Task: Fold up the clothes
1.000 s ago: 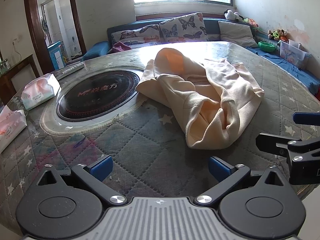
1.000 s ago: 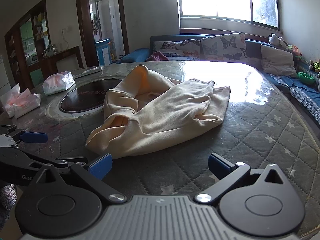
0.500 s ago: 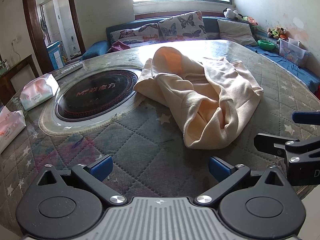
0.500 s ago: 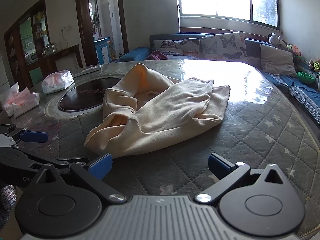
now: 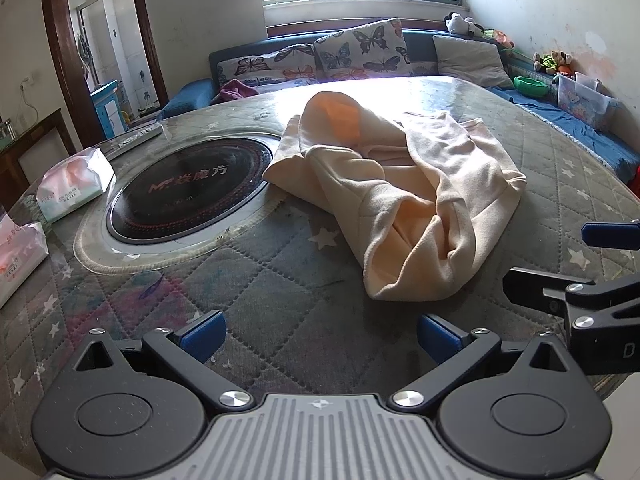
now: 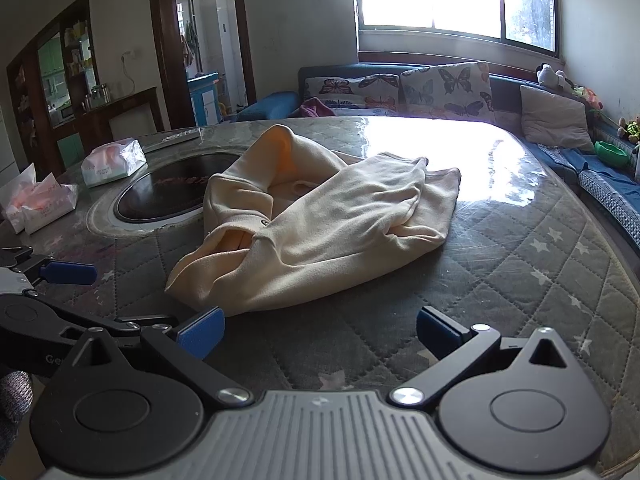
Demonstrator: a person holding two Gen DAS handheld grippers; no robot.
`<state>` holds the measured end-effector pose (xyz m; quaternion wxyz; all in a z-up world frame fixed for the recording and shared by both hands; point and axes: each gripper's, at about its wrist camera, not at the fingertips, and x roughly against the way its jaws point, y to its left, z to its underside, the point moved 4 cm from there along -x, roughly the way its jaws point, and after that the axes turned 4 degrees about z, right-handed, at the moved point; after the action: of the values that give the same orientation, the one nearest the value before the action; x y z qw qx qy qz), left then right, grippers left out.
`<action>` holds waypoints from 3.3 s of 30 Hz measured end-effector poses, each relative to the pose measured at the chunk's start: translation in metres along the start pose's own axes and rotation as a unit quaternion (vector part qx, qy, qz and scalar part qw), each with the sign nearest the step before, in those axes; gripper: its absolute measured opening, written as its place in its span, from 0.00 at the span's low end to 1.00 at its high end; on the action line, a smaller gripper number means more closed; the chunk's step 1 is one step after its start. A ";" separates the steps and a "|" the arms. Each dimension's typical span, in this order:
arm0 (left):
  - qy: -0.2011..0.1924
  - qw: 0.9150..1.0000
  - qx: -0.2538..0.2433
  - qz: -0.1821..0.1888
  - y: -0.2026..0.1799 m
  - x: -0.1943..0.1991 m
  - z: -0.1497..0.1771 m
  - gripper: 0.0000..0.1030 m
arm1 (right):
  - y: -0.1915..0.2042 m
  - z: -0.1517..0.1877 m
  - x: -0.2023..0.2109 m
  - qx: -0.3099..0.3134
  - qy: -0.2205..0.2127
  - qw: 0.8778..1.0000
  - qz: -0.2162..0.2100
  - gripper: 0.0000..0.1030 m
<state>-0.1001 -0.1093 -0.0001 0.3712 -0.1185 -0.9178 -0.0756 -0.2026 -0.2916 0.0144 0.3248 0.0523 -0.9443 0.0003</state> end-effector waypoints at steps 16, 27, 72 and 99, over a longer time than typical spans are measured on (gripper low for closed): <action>0.000 1.000 0.004 0.000 0.003 -0.001 -0.008 1.00 | 0.000 -0.009 -0.003 -0.003 -0.002 1.000 -0.003 1.00; -0.002 1.000 0.005 0.001 0.006 -0.005 -0.019 1.00 | -0.001 -0.019 -0.007 -0.006 -0.005 1.000 -0.004 1.00; -0.022 0.999 0.018 -0.036 0.012 0.003 -0.050 1.00 | -0.008 -0.053 -0.008 0.012 -0.033 0.999 0.001 1.00; -0.040 0.999 -0.025 -0.004 0.004 -0.046 -0.107 0.98 | -0.032 -0.085 -0.050 0.001 -0.013 0.999 0.033 0.90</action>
<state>0.0045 -0.1371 0.0444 0.3308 -0.1265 -0.9303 -0.0952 -0.1083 -0.3157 0.0493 0.3124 0.0210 -0.9496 0.0118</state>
